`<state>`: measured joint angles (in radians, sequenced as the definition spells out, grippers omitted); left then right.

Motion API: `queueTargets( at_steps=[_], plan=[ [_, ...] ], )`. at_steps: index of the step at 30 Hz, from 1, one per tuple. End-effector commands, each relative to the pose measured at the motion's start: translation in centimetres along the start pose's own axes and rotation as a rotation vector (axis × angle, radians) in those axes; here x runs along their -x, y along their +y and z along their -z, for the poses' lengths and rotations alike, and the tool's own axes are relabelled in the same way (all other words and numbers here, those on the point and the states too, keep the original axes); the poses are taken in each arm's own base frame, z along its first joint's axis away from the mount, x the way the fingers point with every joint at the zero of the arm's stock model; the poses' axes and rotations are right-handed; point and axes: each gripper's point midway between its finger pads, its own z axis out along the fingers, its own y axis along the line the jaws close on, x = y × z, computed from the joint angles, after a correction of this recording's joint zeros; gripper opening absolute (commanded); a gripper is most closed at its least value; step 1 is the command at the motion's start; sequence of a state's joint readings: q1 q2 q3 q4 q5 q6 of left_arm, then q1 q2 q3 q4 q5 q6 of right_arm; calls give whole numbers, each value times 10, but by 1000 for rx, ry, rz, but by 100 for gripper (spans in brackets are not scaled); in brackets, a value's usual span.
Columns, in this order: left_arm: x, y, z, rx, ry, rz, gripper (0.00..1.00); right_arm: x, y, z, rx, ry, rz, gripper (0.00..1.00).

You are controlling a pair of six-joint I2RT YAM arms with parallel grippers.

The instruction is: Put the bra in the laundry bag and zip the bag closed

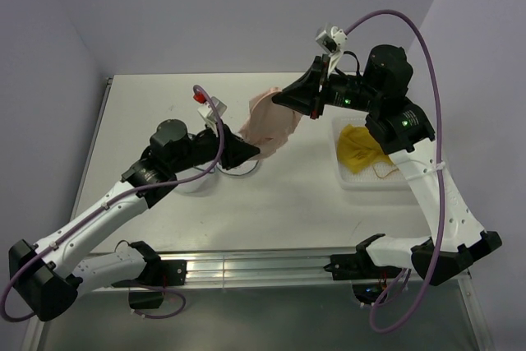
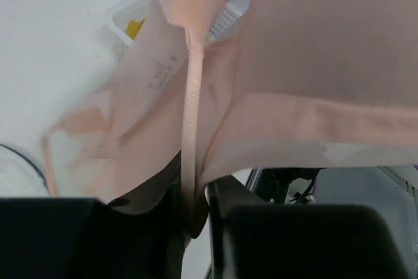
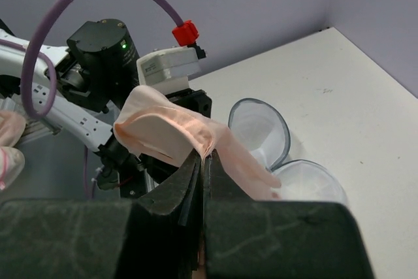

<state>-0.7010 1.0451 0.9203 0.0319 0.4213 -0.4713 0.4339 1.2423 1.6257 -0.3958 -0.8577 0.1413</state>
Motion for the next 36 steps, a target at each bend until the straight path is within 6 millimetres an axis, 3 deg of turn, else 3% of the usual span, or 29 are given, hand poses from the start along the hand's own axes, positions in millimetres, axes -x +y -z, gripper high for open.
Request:
queueTargets(
  at_steps=[1,2,3,8,9,11,12,14,17,21,24,29,32,36],
  plan=[
    [31,-20,4,-69,-101,-42,19,16,8,6,0,-61,60,0],
    [33,-20,6,-64,-114,-35,6,16,8,7,-1,-66,63,0],
    [35,-20,6,-61,-124,-35,1,15,10,8,4,-68,66,0],
    [43,-16,5,-31,-152,20,0,8,17,18,4,-84,145,0],
    [46,-15,3,-30,-153,32,0,-6,12,18,-7,-71,144,0],
    [50,-9,2,-15,-156,76,0,-13,29,28,39,-82,207,0],
    [53,-7,0,-23,-161,89,0,-30,28,27,57,-65,202,4],
    [58,-4,2,-58,-158,139,0,-41,42,36,97,-69,227,11],
    [63,-1,2,-96,-153,178,0,-80,40,36,117,-16,200,28],
    [74,3,4,-75,-172,163,0,-111,51,29,198,37,140,37],
    [75,-3,6,-99,-170,146,0,-122,35,23,117,84,123,47],
    [75,3,16,-30,-171,87,0,-112,17,22,-10,79,111,68],
    [65,19,23,77,-131,61,0,-100,6,19,-68,48,105,78],
    [42,13,30,50,-11,16,0,-93,-3,11,-68,78,125,82]
  ],
)
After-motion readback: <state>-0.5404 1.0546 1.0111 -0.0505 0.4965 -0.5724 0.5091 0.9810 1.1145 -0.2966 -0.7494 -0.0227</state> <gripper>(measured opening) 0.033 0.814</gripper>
